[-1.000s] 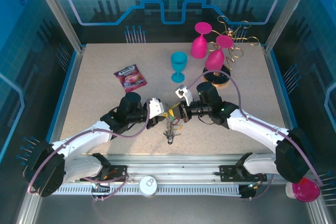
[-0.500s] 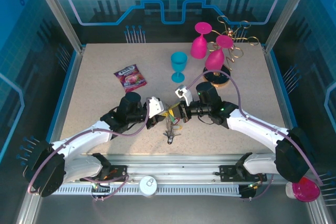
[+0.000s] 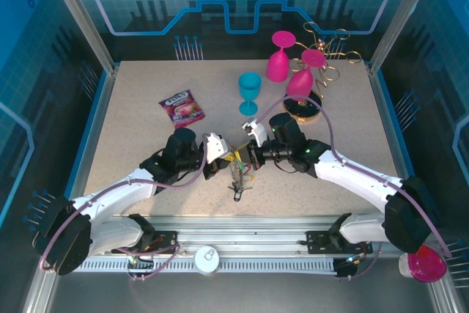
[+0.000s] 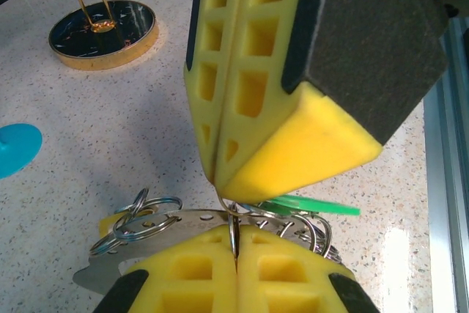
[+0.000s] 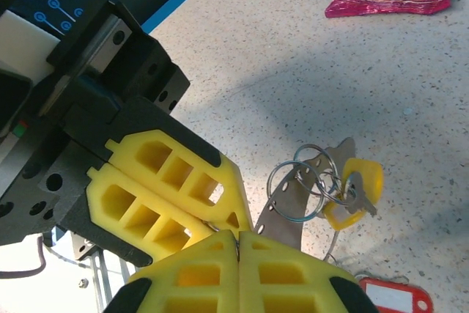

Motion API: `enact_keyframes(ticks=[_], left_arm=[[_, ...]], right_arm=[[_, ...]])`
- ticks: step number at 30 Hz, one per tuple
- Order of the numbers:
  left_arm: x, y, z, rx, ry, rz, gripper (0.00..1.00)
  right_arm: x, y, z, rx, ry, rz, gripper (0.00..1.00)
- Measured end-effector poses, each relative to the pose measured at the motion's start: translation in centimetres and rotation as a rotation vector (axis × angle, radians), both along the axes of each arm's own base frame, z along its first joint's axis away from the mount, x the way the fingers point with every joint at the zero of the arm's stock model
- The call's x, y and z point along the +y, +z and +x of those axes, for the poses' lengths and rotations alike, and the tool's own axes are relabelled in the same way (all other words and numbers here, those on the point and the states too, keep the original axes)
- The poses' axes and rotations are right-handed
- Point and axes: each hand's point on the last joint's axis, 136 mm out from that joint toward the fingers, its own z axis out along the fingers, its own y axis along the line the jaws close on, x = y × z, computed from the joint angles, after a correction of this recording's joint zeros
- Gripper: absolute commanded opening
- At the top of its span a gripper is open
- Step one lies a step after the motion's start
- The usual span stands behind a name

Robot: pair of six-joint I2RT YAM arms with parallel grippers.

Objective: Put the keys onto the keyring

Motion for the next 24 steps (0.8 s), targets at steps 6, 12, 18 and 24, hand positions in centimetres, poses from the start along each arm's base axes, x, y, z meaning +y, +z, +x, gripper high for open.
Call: enact_keyframes(ticks=[6, 12, 18, 24], left_arm=[[-0.1, 0.0, 0.4, 0.003, 0.014, -0.008, 0.00], [0.0, 0.0, 0.8, -0.050, 0.031, 0.014, 0.00], [0.0, 0.0, 1.2, -0.127, 0.037, 0.050, 0.00], [0.0, 0.0, 1.3, -0.150, 0.034, 0.058, 0.00]], right_arm=[[-0.2, 0.0, 0.3, -0.010, -0.023, -0.024, 0.00], [-0.5, -1.1, 0.6, 0.007, -0.050, -0.070, 0.00], [-0.6, -1.1, 1.0, 0.009, -0.070, -0.087, 0.00], [-0.7, -1.1, 1.0, 0.015, -0.075, -0.083, 0.00]])
